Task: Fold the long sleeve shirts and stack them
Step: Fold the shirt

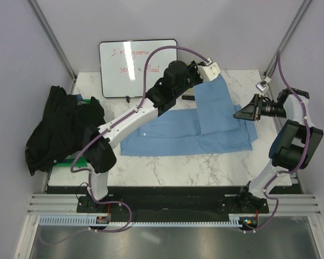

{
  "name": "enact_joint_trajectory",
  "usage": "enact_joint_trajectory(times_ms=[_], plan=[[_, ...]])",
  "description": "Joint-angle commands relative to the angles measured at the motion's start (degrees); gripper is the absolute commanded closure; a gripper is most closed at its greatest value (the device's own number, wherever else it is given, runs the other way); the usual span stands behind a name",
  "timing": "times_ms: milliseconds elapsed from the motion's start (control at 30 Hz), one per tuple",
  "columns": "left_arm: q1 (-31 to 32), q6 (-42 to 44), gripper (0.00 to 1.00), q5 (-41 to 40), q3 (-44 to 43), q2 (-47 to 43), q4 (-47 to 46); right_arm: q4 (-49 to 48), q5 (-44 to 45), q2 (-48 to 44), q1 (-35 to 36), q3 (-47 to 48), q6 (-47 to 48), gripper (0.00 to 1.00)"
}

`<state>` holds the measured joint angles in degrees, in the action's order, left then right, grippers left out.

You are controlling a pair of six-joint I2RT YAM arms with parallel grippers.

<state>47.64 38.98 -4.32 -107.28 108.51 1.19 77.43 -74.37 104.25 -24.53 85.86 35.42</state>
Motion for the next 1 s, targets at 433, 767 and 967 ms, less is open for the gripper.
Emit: enact_joint_trajectory(times_ms=[433,767,967], plan=[[-2.5,6.3,0.98,16.6,-6.3,9.5,-13.4,6.1,2.6,-0.4,0.2,-10.8,12.6,0.75],[-4.3,6.4,0.98,33.7,33.8,-15.9,-13.8,-7.5,6.0,3.2,0.2,-18.2,2.9,0.91],[-6.6,18.4,0.98,44.9,43.6,-25.8,1.2,-34.4,19.1,-2.6,1.3,-26.4,-22.6,0.96]])
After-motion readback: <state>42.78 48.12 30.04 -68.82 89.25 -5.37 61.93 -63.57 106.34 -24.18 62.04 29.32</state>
